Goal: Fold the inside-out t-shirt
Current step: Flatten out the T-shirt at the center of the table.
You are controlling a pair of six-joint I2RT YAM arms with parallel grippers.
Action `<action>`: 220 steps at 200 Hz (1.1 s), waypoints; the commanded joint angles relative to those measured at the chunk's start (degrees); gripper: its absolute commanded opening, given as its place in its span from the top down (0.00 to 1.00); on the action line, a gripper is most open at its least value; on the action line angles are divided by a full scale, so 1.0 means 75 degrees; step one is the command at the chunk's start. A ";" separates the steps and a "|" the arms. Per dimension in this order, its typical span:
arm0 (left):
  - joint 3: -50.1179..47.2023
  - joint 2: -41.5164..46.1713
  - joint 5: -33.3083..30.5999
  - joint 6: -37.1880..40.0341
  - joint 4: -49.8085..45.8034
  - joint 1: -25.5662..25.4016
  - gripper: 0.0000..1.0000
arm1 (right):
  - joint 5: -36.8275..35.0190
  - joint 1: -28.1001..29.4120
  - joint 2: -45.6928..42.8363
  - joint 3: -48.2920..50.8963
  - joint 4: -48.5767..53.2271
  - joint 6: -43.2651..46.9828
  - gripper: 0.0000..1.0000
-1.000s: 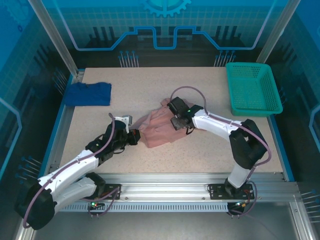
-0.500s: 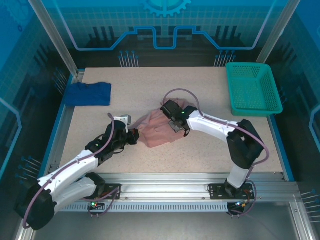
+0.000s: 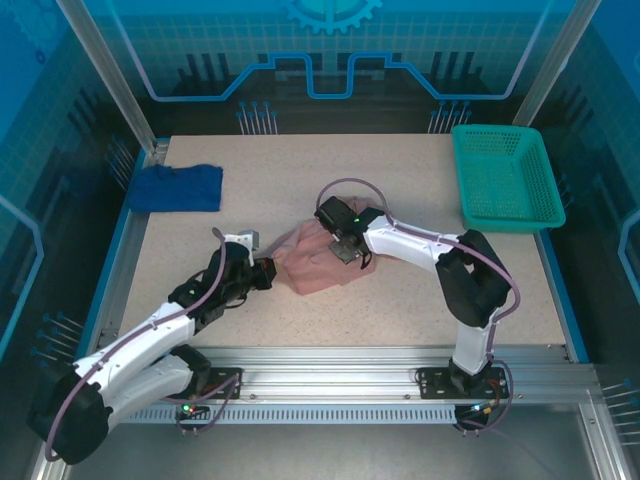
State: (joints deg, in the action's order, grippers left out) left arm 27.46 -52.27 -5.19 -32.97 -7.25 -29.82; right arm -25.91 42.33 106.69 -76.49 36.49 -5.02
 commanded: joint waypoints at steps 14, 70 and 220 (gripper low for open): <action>-0.0121 0.0118 -0.0140 -0.0013 -0.0107 0.0085 1.00 | 0.0163 -0.0374 0.0040 0.0012 0.0107 0.0130 0.66; -0.0122 0.0309 -0.0212 -0.0120 -0.0215 0.0246 1.00 | 0.0486 -0.0944 -0.1275 0.0769 0.0025 -0.0056 1.00; 0.3706 -0.0218 -0.2066 0.0853 -0.0110 0.0672 1.00 | 0.4869 -0.3874 -0.4998 0.0818 -0.3469 -0.2225 1.00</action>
State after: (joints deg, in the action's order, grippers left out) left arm 42.11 -54.74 -16.14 -32.56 -12.67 -25.06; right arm 9.04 13.80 73.23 -58.94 16.62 -20.14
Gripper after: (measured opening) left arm 0.045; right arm 0.047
